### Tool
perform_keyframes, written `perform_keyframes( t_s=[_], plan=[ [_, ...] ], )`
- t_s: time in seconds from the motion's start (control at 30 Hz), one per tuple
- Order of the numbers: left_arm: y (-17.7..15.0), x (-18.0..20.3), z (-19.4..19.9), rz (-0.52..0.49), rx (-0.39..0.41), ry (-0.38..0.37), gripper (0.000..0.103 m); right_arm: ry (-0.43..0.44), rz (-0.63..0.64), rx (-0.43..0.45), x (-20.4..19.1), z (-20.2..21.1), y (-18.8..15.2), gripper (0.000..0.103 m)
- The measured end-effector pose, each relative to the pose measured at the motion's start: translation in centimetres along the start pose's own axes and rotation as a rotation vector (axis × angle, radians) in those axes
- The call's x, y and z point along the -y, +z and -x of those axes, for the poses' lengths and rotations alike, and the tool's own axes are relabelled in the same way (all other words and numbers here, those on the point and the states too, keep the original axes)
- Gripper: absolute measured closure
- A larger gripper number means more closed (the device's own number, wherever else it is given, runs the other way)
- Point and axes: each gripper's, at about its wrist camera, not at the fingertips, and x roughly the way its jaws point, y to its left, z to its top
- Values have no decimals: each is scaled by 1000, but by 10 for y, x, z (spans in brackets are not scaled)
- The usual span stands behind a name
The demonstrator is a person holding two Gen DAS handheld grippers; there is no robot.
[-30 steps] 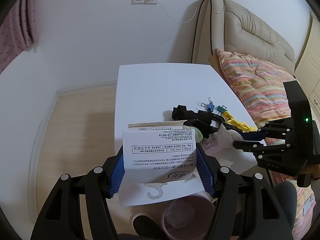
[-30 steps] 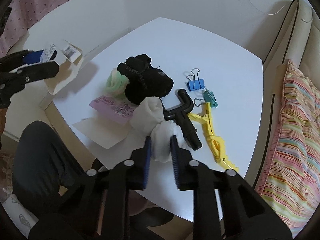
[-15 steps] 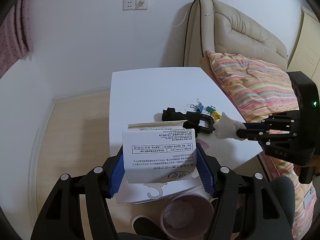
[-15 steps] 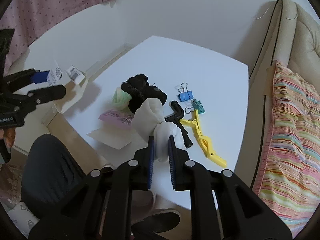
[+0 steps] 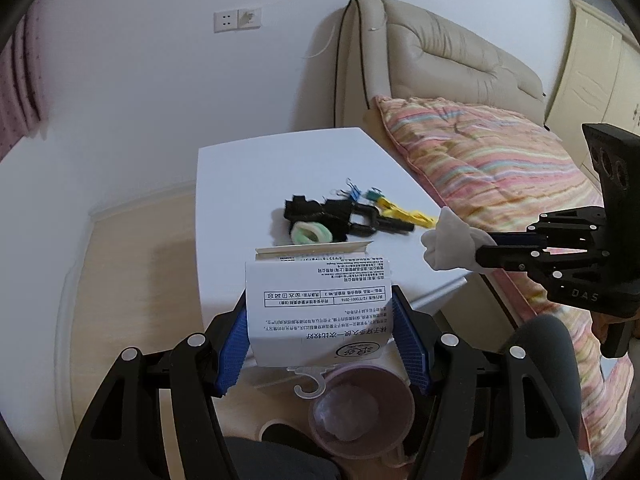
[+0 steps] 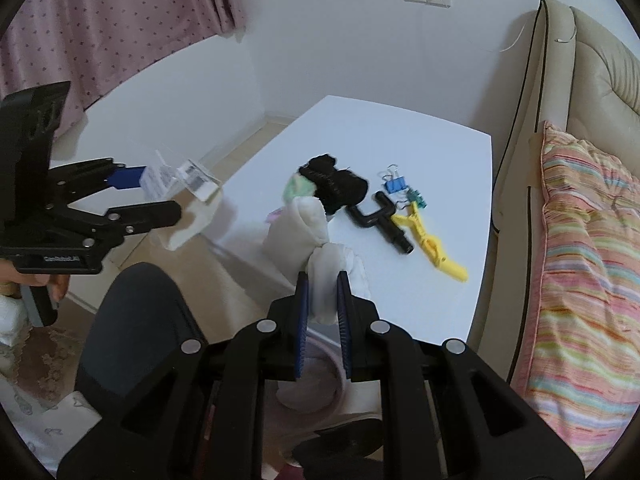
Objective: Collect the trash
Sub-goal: 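Lower both tools over the pink wastebasket and open both grippers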
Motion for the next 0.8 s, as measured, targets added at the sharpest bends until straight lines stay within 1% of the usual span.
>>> perform_keyframes(
  t_s=[0.2,0.43,0.73,0.8],
  plan=[
    [-17,5,10,-7,-3,7,40,34,4,-8,-20,10,-24,90],
    [-37,7,19,-6,-11,5,40,70,-3,-46,-35,1,-49,90],
    [-48,0,30,15,-2,5,40,110,21,-99,-54,-17,-62,89],
    [-48,-1,29,15,-3,8,40,113,29,-106,-57,-21,-62,85]
  ],
)
